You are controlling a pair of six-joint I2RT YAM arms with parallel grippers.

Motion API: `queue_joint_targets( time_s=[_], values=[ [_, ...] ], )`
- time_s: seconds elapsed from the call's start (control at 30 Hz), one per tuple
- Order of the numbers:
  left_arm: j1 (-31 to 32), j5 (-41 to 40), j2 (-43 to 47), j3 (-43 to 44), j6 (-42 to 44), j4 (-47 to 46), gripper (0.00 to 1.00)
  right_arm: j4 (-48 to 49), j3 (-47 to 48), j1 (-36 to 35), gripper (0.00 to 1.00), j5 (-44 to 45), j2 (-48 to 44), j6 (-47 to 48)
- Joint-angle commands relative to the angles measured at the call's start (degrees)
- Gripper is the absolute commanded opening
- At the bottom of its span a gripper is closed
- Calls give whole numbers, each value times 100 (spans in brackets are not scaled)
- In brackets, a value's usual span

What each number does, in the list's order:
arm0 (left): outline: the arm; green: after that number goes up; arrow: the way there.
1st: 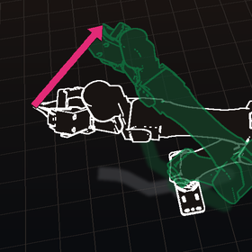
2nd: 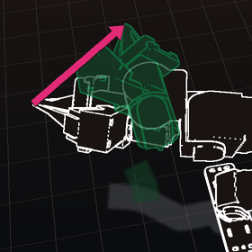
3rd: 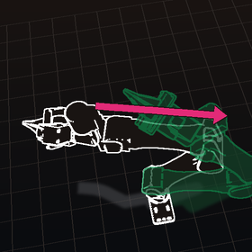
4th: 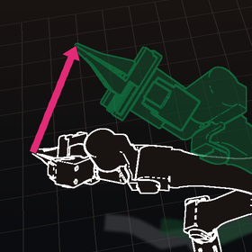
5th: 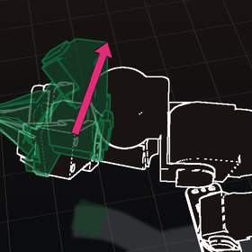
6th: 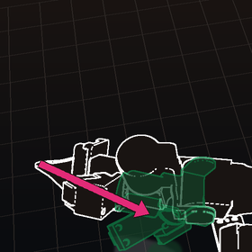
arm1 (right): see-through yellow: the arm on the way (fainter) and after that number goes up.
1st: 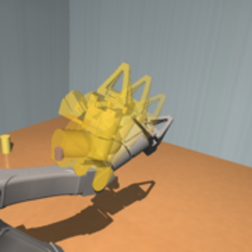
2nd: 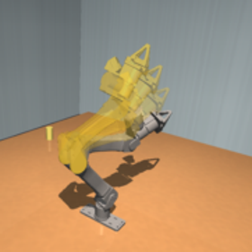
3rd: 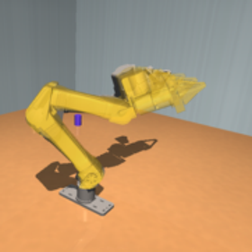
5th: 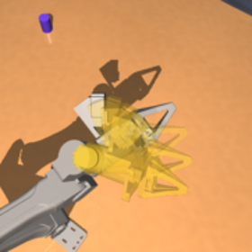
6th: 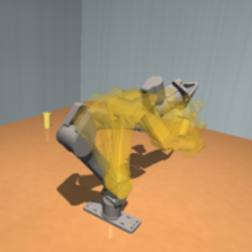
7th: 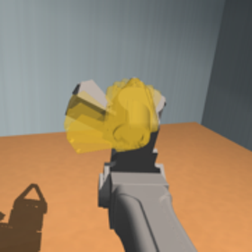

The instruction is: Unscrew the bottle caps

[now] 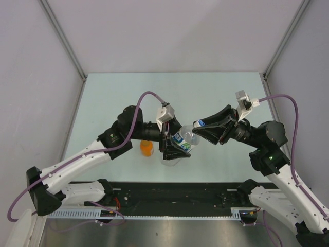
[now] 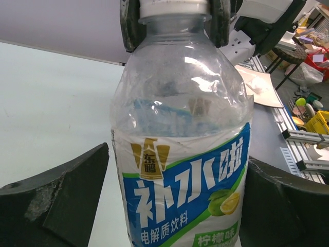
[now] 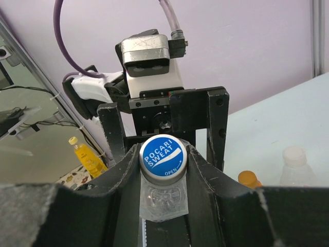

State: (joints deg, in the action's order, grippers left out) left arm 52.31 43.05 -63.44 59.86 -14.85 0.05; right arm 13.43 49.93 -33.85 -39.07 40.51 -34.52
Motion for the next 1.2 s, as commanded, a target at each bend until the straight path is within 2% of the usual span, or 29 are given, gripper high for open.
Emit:
queue_joint_targets(
  time_s=[0.0,0.07,0.17,0.2,0.3,0.33,0.37,0.4,0.47,0.5,0.67,0.77,0.8,1.03,1.07,1.17],
  values=[
    [-20,-77,-19,-105,-114,-462,91,642,-27,-25,0,-4,-78,-221],
    [-20,-86,-28,-123,-141,-585,86,704,-97,-61,0,74,-96,-248],
    [-20,-25,-81,-141,-141,-656,65,722,-133,-70,0,93,-105,-248],
    [-20,-7,-81,-132,-141,-656,55,705,-142,-70,0,84,-105,-239],
    [-20,2,-90,-123,-106,-621,43,600,-133,-70,0,101,-105,-230],
    [-20,-15,-90,-123,-80,-568,43,556,-133,-61,7,145,-105,-230],
    [-20,-50,-81,-123,-62,-533,43,512,-124,-52,26,197,-114,-213],
    [-20,-138,-55,-115,-9,-498,43,398,-133,-43,60,233,-122,-187],
    [-20,-261,-11,-106,78,-349,43,249,-72,-17,90,399,-184,-143],
    [-20,-340,7,-80,183,-270,43,74,-28,-17,99,478,-219,-82],
    [-11,-1183,86,0,509,205,38,-639,402,-8,100,1488,-386,130],
    [24,-1831,104,0,694,346,18,-1271,806,-8,100,2323,-343,148],
    [51,-2044,104,9,790,390,1,-1647,895,-17,100,2481,-290,148],
    [657,-4276,218,-176,1291,259,0,-2564,1370,-87,100,3545,-26,-160],
    [805,-4800,244,-254,1405,189,0,-2678,1370,-122,99,3651,-17,-204],
    [1113,-5454,288,-421,1685,-171,0,-2941,1370,-236,85,4124,9,-265]
  ],
)
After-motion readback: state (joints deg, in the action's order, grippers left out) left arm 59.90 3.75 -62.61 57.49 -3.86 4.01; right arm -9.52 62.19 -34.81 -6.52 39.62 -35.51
